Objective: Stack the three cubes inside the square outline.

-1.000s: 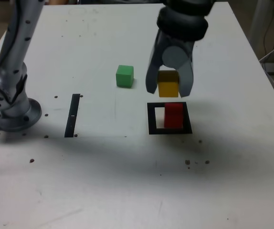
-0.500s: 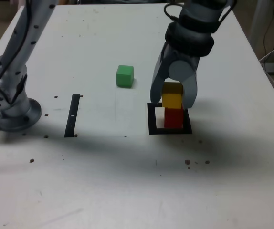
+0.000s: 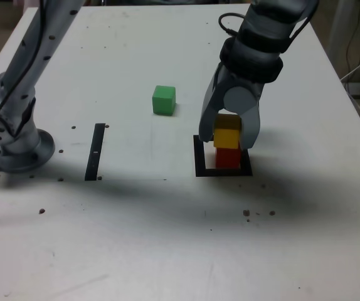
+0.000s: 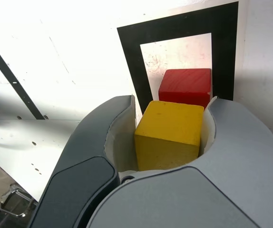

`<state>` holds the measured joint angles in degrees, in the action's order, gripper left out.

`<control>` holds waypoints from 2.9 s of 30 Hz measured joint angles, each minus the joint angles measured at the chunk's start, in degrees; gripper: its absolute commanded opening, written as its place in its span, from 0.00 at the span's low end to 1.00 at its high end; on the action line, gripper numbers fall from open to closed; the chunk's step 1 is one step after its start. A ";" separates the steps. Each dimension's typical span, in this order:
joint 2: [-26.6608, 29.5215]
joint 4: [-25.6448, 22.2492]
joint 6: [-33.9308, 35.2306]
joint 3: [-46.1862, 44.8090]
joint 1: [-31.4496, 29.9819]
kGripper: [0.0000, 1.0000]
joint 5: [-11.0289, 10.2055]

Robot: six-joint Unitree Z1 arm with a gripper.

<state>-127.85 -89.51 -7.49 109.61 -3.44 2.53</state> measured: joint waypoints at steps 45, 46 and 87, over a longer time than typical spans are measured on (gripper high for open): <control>15.17 1.11 0.11 -12.86 3.66 0.99 -7.75; 15.77 1.11 0.11 -13.69 4.01 0.99 -8.20; 13.63 20.04 -17.42 -35.74 24.12 0.95 -14.55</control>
<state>-114.22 -69.47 -24.91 73.87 20.68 -12.02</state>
